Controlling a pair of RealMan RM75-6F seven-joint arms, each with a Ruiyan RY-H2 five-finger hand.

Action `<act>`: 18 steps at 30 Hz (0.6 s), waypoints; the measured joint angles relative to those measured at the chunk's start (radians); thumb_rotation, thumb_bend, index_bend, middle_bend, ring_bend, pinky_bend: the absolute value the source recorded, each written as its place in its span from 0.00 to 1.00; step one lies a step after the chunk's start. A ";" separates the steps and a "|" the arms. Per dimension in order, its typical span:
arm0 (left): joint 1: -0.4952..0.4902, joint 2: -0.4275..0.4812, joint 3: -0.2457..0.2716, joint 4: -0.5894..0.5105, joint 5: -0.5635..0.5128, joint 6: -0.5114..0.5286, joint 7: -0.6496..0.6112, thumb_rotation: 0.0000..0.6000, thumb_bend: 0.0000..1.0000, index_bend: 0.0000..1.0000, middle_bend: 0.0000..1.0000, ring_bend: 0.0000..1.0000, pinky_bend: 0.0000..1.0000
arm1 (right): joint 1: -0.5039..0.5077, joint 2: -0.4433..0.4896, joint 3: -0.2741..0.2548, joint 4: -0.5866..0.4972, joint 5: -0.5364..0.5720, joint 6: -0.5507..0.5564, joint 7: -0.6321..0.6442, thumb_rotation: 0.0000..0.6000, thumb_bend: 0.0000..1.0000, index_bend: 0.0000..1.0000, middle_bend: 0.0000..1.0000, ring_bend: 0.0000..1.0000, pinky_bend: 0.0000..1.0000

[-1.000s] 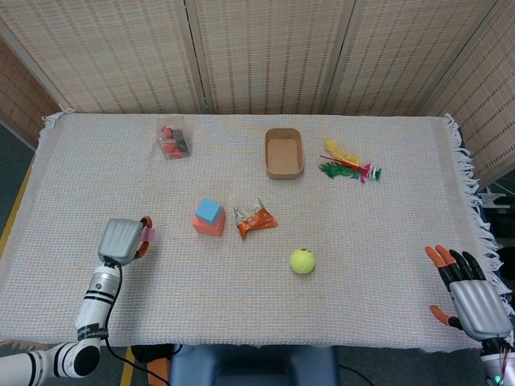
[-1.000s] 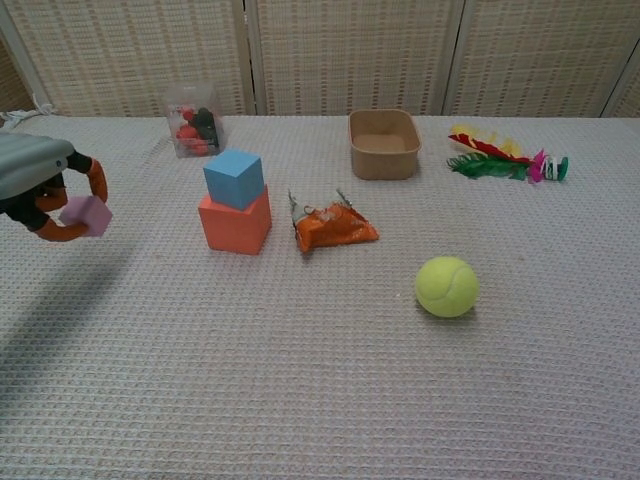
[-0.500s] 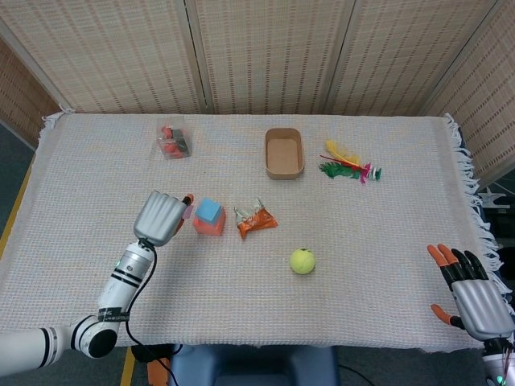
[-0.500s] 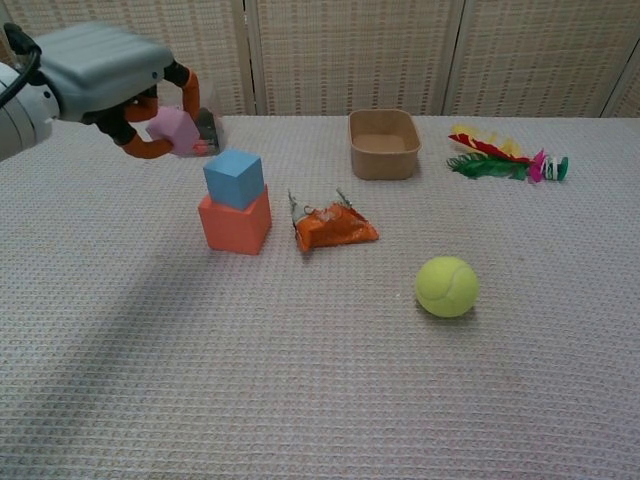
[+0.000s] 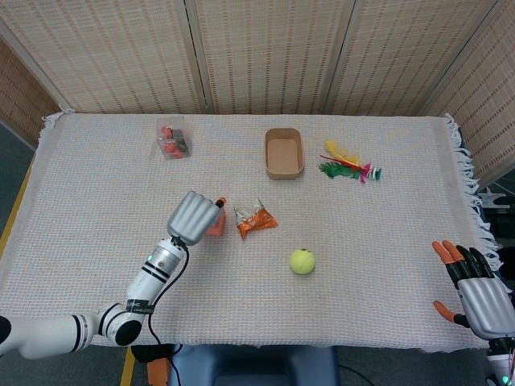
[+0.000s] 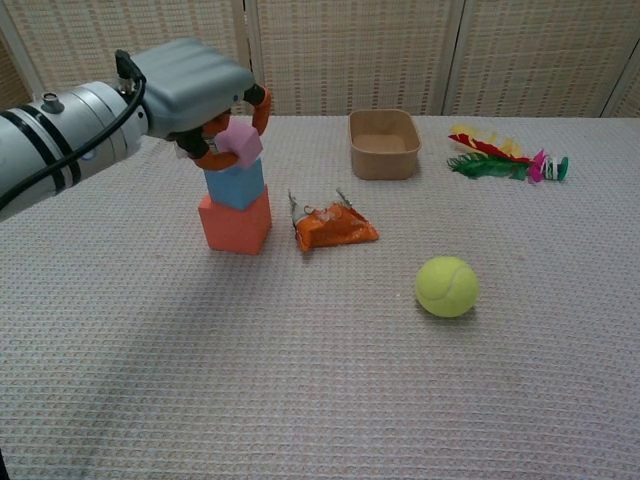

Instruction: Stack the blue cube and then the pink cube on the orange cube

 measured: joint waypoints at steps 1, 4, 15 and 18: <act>-0.004 -0.004 -0.001 0.003 -0.004 -0.002 0.004 1.00 0.34 0.41 1.00 1.00 1.00 | 0.000 0.002 0.000 -0.001 0.002 -0.003 -0.001 1.00 0.11 0.00 0.00 0.00 0.00; -0.013 -0.010 -0.006 0.006 -0.013 -0.005 0.009 1.00 0.34 0.41 1.00 1.00 1.00 | 0.001 0.007 0.000 -0.006 0.008 -0.007 -0.002 1.00 0.11 0.00 0.00 0.00 0.00; -0.022 0.000 -0.002 0.001 -0.038 0.000 0.031 1.00 0.33 0.40 1.00 1.00 1.00 | 0.002 0.011 0.002 -0.010 0.015 -0.011 -0.005 1.00 0.11 0.00 0.00 0.00 0.00; -0.022 0.008 -0.002 -0.003 -0.048 0.002 0.032 1.00 0.33 0.40 1.00 1.00 1.00 | 0.002 0.012 0.003 -0.010 0.018 -0.011 -0.005 1.00 0.11 0.00 0.00 0.00 0.00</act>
